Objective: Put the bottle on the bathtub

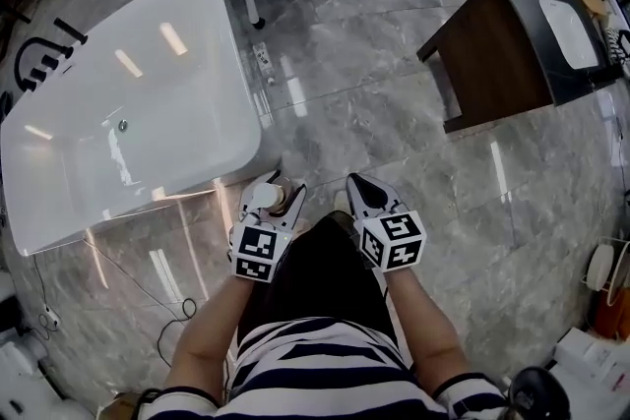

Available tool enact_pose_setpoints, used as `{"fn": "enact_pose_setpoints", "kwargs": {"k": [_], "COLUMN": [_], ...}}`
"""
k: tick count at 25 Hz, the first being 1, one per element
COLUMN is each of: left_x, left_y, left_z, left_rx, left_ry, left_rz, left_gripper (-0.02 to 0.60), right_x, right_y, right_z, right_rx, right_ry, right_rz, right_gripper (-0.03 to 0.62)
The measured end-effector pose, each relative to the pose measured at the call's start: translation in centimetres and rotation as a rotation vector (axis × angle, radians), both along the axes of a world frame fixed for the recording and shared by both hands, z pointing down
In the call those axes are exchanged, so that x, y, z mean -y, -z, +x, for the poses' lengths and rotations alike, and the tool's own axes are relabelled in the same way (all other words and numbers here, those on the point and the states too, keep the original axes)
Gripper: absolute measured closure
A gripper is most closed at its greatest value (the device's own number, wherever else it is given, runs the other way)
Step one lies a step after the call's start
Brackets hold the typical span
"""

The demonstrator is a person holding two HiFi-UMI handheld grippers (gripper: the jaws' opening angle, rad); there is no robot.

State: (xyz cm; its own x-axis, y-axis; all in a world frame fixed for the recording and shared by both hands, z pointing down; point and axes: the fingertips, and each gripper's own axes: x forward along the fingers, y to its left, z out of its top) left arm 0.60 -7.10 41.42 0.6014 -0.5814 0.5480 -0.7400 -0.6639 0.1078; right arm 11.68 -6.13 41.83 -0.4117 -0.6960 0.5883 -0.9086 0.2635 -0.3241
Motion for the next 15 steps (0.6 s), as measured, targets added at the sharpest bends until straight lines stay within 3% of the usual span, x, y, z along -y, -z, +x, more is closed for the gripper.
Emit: {"fn": "enact_pose_setpoints", "kwargs": {"k": [11, 15], "left_x": [5.6, 6.8], "left_y": [-8.5, -12.8], "left_z": [3.1, 3.4], "left_rx": [0.089, 0.099], "left_ry": [0.063, 0.136], "left_rz": [-0.059, -0.104], "left_gripper": [0.358, 0.357], "right_x": [5.6, 7.0], "right_y": [-7.6, -11.5], "right_z": [1.5, 2.1], "right_rx": [0.041, 0.038], "right_ry": [0.099, 0.14], "right_rz": [-0.097, -0.127], "right_gripper": [0.568, 0.568]}}
